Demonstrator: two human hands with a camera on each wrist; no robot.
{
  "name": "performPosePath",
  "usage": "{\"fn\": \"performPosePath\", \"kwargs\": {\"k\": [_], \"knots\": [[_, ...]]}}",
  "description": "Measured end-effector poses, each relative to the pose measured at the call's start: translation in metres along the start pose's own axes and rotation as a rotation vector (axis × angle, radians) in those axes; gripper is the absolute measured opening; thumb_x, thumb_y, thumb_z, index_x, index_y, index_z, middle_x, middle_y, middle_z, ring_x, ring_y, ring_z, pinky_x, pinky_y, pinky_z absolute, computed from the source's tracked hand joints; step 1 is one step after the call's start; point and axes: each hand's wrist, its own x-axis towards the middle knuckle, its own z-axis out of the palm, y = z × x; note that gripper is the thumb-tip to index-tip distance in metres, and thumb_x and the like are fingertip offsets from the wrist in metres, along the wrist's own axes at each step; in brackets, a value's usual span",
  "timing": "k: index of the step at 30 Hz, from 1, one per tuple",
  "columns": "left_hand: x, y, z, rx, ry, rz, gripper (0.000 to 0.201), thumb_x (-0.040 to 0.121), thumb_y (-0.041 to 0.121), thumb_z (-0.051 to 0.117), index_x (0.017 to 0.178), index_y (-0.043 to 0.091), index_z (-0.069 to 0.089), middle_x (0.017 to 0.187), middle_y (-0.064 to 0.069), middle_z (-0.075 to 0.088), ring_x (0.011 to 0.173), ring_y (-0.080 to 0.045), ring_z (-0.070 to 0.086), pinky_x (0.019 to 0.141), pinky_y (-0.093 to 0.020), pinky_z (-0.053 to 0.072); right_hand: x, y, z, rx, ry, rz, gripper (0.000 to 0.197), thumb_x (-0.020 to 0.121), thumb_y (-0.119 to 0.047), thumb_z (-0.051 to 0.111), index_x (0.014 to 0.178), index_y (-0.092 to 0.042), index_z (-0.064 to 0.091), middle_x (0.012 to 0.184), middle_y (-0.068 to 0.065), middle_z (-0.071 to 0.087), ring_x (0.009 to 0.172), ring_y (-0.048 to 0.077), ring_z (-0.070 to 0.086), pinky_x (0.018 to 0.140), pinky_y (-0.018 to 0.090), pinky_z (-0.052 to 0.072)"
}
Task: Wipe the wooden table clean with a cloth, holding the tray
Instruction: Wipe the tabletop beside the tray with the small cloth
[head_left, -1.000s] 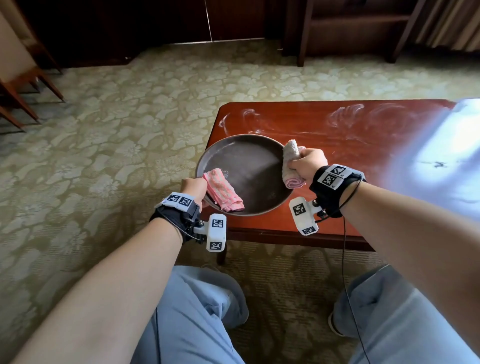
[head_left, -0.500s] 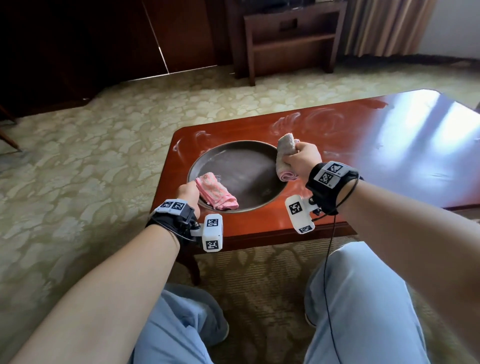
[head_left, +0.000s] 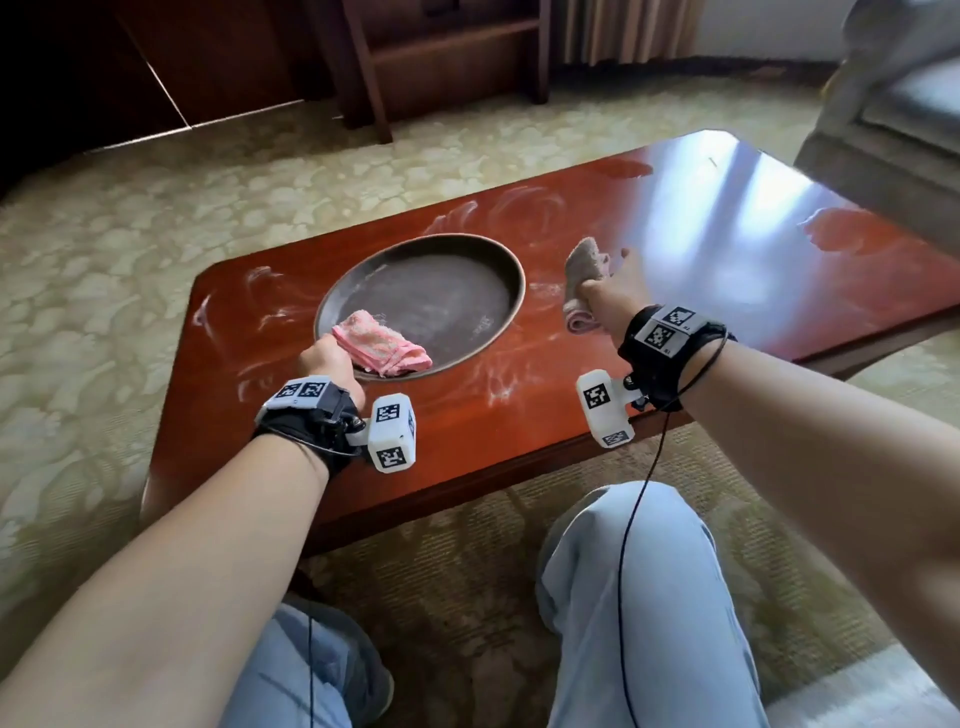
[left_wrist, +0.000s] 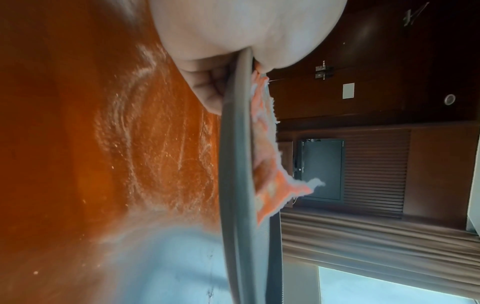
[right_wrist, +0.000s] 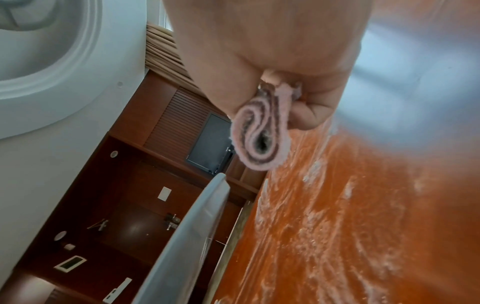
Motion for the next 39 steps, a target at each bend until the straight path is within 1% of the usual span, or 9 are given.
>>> {"fn": "performPosePath", "kwargs": {"k": [3, 6, 7, 10, 13, 24, 28, 33, 39], "knots": [[0.003, -0.002, 0.021, 0.004, -0.032, -0.030, 0.032, 0.094, 0.019, 0.050, 0.118, 0.002, 0.063, 0.120, -0.014, 0.067, 0.095, -0.026, 0.062, 0.082, -0.035, 0.052, 0.013, 0.018, -0.002, -0.202, -0.018, 0.028, 0.060, 0.064, -0.019, 0.066, 0.121, -0.008, 0.051, 0.109, 0.014, 0.065, 0.095, 0.033, 0.067, 0.085, 0.048, 0.057], [0.008, -0.003, 0.040, 0.037, -0.118, -0.027, 0.039, 0.102, 0.021, 0.044, 0.136, 0.004, 0.054, 0.137, -0.014, 0.058, 0.096, -0.018, 0.054, 0.080, -0.029, 0.046, 0.007, 0.021, -0.003, -0.395, -0.095, 0.039, 0.005, 0.075, -0.013, 0.064, 0.079, -0.013, 0.063, 0.082, 0.010, 0.067, 0.083, 0.030, 0.069, 0.068, 0.033, 0.055], [0.011, -0.003, 0.045, 0.021, -0.120, -0.038, 0.038, 0.101, 0.021, 0.046, 0.133, 0.004, 0.057, 0.133, -0.015, 0.061, 0.096, -0.019, 0.059, 0.080, -0.030, 0.049, 0.008, 0.024, -0.002, -0.442, -0.110, 0.036, 0.005, 0.077, -0.012, 0.062, 0.073, -0.014, 0.061, 0.076, 0.009, 0.065, 0.082, 0.031, 0.068, 0.063, 0.030, 0.050], [0.018, -0.003, 0.055, -0.064, -0.081, -0.046, 0.031, 0.093, 0.016, 0.055, 0.117, 0.002, 0.068, 0.109, -0.014, 0.073, 0.091, -0.028, 0.072, 0.082, -0.043, 0.060, 0.022, 0.037, 0.004, -0.522, -0.113, 0.048, 0.013, 0.084, -0.018, 0.055, 0.094, -0.010, 0.060, 0.090, 0.013, 0.065, 0.091, 0.033, 0.065, 0.067, 0.030, 0.041], [0.031, -0.003, 0.061, -0.090, -0.092, -0.047, 0.029, 0.092, 0.014, 0.055, 0.114, 0.002, 0.068, 0.106, -0.013, 0.073, 0.089, -0.028, 0.072, 0.079, -0.045, 0.061, 0.035, 0.043, 0.013, -0.597, -0.049, 0.040, 0.032, 0.092, -0.022, 0.049, 0.120, -0.008, 0.047, 0.116, 0.019, 0.059, 0.104, 0.034, 0.059, 0.077, 0.033, 0.041], [0.069, -0.008, 0.062, -0.120, -0.109, 0.017, 0.025, 0.093, 0.019, 0.052, 0.105, 0.004, 0.068, 0.101, -0.016, 0.073, 0.087, -0.031, 0.073, 0.078, -0.052, 0.060, 0.047, 0.062, 0.022, -1.092, 0.025, -0.149, 0.037, 0.085, -0.015, 0.059, 0.119, -0.016, 0.044, 0.123, 0.014, 0.049, 0.114, 0.037, 0.048, 0.086, 0.045, 0.043], [0.079, -0.013, 0.058, -0.105, -0.120, 0.006, 0.031, 0.087, 0.025, 0.054, 0.107, 0.005, 0.067, 0.101, -0.015, 0.073, 0.088, -0.032, 0.073, 0.079, -0.053, 0.060, 0.041, 0.060, 0.025, -1.042, 0.029, -0.110, 0.055, 0.081, -0.011, 0.063, 0.130, -0.015, 0.037, 0.118, 0.014, 0.059, 0.114, 0.037, 0.051, 0.089, 0.044, 0.044], [0.077, -0.017, 0.054, -0.118, -0.120, 0.003, 0.029, 0.094, 0.023, 0.052, 0.112, 0.003, 0.064, 0.102, -0.014, 0.071, 0.091, -0.030, 0.072, 0.082, -0.051, 0.059, 0.039, 0.058, 0.030, -0.928, -0.028, -0.015, 0.040, 0.078, -0.025, 0.061, 0.114, -0.012, 0.052, 0.115, 0.015, 0.058, 0.105, 0.036, 0.056, 0.087, 0.040, 0.050], [0.084, -0.023, 0.048, -0.111, -0.126, -0.024, 0.034, 0.091, 0.028, 0.052, 0.114, 0.007, 0.064, 0.104, -0.014, 0.071, 0.090, -0.031, 0.072, 0.083, -0.053, 0.059, 0.031, 0.062, 0.039, -1.029, -0.011, -0.046, 0.035, 0.089, -0.034, 0.055, 0.116, -0.013, 0.043, 0.119, 0.015, 0.056, 0.108, 0.038, 0.057, 0.083, 0.043, 0.046]]}}
